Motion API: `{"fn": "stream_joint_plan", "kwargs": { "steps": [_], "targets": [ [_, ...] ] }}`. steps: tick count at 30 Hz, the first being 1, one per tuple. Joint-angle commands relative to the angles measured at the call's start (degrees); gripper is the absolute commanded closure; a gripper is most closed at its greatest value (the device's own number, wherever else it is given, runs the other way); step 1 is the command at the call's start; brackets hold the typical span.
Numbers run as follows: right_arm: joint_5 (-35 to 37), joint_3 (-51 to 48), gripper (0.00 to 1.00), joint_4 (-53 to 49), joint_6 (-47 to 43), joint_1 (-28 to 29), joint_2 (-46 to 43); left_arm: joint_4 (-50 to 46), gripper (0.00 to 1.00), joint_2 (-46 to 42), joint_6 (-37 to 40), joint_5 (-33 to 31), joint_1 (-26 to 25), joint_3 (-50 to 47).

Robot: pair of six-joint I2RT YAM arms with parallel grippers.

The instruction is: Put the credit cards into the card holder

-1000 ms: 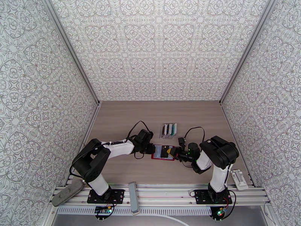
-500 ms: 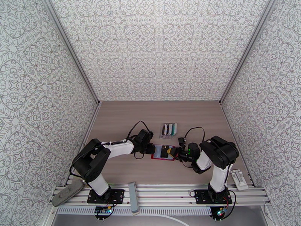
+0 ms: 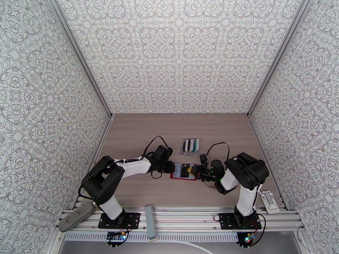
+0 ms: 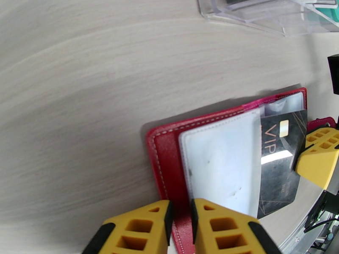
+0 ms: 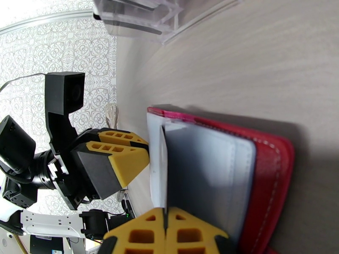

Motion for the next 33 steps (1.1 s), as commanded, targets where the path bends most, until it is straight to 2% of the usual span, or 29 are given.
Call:
{"fn": "stream_joint_plan", "kwargs": {
  "steps": [1,9,27,33],
  "targets": [
    [-0.57,0.71,1.0,-4.24,-1.53,0.81,-0.41,-2.5,0.78,4.22,-0.3,-1.54,0.21,-1.71],
    [-0.9,2.04,1.0,-9.5,-3.55,1.01,-2.84,-2.5,0.78,4.64,-0.32,-1.23,0.16,-1.45],
    [1.87,5.79,1.0,-13.69,-3.8,3.87,-3.35,-0.88,0.78,4.35,-1.65,-0.92,-1.16,-2.85],
    [2.58,6.12,0.95,-15.43,-4.36,4.38,-3.7,-0.7,0.78,4.59,-1.89,-0.82,-1.24,-2.72]
  ]
}}
